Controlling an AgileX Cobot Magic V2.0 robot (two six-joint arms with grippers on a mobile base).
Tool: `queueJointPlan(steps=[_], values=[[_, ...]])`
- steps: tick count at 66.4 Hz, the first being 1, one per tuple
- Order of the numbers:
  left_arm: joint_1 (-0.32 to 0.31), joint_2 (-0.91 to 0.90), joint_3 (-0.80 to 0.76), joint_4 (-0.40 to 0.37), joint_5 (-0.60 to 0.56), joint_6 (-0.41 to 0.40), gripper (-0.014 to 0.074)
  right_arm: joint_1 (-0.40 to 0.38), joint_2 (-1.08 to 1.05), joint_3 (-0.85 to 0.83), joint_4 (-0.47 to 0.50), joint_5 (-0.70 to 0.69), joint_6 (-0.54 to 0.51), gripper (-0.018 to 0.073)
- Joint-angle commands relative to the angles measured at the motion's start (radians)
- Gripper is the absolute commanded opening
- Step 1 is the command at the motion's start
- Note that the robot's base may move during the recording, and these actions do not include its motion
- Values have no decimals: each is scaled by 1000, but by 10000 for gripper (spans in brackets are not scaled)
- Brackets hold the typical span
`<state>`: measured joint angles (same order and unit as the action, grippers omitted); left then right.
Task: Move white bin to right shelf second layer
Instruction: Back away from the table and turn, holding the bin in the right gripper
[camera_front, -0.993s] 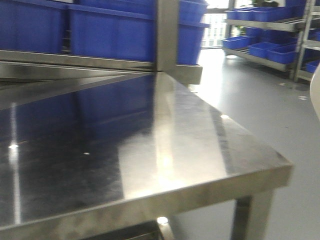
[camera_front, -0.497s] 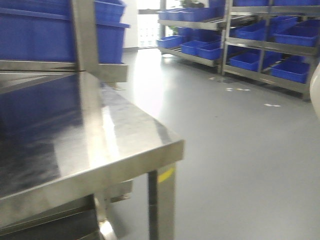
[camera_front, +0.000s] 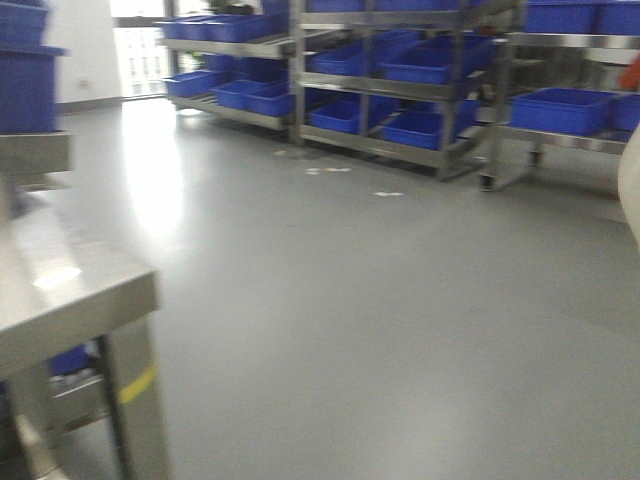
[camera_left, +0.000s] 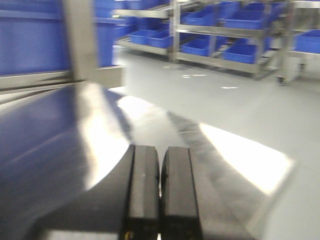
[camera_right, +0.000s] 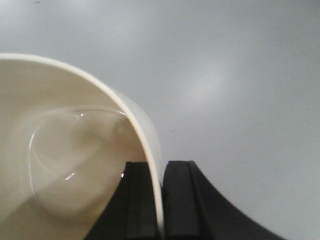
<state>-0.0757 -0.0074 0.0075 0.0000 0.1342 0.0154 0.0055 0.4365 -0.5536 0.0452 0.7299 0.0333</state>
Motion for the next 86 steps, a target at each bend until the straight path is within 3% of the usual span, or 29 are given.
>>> queueJointPlan(steps=[1,86], values=[[-3,-16,37,0,-86,-3,85,-6,5,-30,6,-89,-5,56],[-3,-16,37,0,-86,-3,85,-6,5,-30,6,-89,-5,56]])
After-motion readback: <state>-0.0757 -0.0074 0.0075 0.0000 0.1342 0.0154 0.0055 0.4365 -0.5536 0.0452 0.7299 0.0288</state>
